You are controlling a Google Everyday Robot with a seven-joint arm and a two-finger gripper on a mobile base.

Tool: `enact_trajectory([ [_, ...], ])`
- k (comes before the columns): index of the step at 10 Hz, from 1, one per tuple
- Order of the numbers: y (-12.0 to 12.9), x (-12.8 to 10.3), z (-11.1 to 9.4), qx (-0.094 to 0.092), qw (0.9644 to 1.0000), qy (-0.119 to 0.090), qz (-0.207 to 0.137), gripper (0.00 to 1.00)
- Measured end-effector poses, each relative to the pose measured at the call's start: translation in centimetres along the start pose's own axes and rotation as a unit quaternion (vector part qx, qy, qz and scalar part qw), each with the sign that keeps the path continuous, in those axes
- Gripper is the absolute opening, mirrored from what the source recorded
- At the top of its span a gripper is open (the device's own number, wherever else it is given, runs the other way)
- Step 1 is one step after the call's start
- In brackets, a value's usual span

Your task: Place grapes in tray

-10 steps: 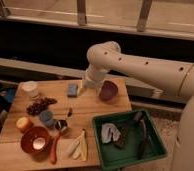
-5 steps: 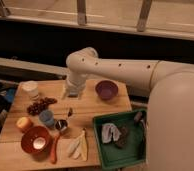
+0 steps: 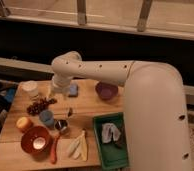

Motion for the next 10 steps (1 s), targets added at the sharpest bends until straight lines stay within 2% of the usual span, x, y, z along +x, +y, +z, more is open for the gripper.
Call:
enact_trajectory([
  [4,-0.4,0.0,-0.1,0.006,1.0000,-0.002,0.003,0.61],
  [6,-0.1,-0.3,0.6,0.040,0.9992,-0.007,-0.005,0.61],
  [8,0.5,-1.2,1.6,0.038,0.9992,-0.010,-0.008,0.61],
  [10,1.9,-3.2,3.8,0.024,0.9994,-0.018,-0.013,0.61],
])
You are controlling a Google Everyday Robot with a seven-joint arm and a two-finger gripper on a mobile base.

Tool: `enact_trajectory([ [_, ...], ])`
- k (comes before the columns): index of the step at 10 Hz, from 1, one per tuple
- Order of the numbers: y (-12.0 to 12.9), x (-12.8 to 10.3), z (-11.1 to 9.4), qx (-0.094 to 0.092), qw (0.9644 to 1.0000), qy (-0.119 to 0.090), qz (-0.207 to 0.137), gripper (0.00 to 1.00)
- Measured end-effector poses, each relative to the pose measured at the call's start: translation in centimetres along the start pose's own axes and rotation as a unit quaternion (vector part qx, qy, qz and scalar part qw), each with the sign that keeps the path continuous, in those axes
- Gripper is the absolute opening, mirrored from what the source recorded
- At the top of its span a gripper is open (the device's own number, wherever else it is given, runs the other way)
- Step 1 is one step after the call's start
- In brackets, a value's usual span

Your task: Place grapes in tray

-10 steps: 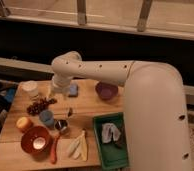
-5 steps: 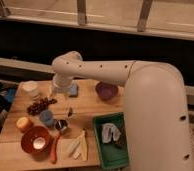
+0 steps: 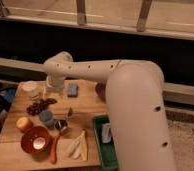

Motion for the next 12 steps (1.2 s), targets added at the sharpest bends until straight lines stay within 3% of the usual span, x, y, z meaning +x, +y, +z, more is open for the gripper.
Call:
enact_trajectory([
  [4,1.5,-1.7,4.2,-0.032,0.9995,-0.001,0.007,0.61],
  [10,3.9,-2.5,10.9,-0.088,0.9954,0.033,0.015,0.61],
  [12,4.0,-3.0,12.0,-0.099,0.9941,0.041,0.019,0.61],
])
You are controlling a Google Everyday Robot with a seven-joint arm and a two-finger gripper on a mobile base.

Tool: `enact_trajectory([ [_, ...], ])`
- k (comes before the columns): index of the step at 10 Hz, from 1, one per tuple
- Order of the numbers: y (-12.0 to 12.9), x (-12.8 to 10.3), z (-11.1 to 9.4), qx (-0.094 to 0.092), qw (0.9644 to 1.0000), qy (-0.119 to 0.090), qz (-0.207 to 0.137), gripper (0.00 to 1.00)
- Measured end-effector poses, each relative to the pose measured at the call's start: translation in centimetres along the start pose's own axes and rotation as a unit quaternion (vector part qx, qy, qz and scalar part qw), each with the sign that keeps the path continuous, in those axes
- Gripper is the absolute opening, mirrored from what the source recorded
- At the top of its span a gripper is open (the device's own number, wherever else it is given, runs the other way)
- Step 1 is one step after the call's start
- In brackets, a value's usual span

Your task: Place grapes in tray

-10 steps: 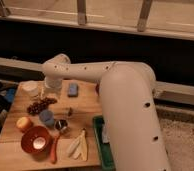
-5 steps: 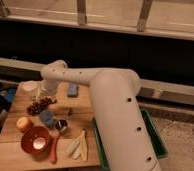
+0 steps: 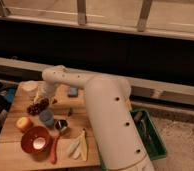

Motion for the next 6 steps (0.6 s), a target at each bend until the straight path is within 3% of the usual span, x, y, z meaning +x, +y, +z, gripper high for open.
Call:
enact_trajectory([
  [2,-0.4,-0.3,1.6,-0.007,0.9998,0.015,0.008,0.56],
  [6,-1.5,-0.4,2.0,-0.006,0.9997,0.018,0.012,0.17],
])
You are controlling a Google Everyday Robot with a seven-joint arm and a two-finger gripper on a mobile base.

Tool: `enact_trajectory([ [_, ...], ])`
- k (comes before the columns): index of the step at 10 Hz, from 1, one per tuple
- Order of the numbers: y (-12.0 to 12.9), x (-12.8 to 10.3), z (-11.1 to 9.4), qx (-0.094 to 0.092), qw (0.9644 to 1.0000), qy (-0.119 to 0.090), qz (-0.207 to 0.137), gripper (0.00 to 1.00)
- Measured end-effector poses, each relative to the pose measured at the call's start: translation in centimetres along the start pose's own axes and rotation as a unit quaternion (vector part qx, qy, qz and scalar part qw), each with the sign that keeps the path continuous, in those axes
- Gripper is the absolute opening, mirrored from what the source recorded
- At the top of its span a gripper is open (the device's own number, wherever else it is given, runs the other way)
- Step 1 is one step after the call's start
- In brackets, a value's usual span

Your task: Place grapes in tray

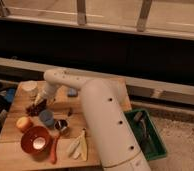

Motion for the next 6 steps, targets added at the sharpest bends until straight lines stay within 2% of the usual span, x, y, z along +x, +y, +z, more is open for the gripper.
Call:
enact_trajectory([
  [1,0.0,0.1,0.0,0.000,1.0000,0.001,0.000,0.04],
  [2,0.1,0.2,-0.4,-0.001,1.0000,0.000,-0.002,0.01],
  [4,-0.4,0.3,-2.7,0.004,0.9999,-0.012,-0.008,0.00],
  [6,-0.1,0.4,-6.6,0.003,0.9993,-0.035,-0.015,0.00],
])
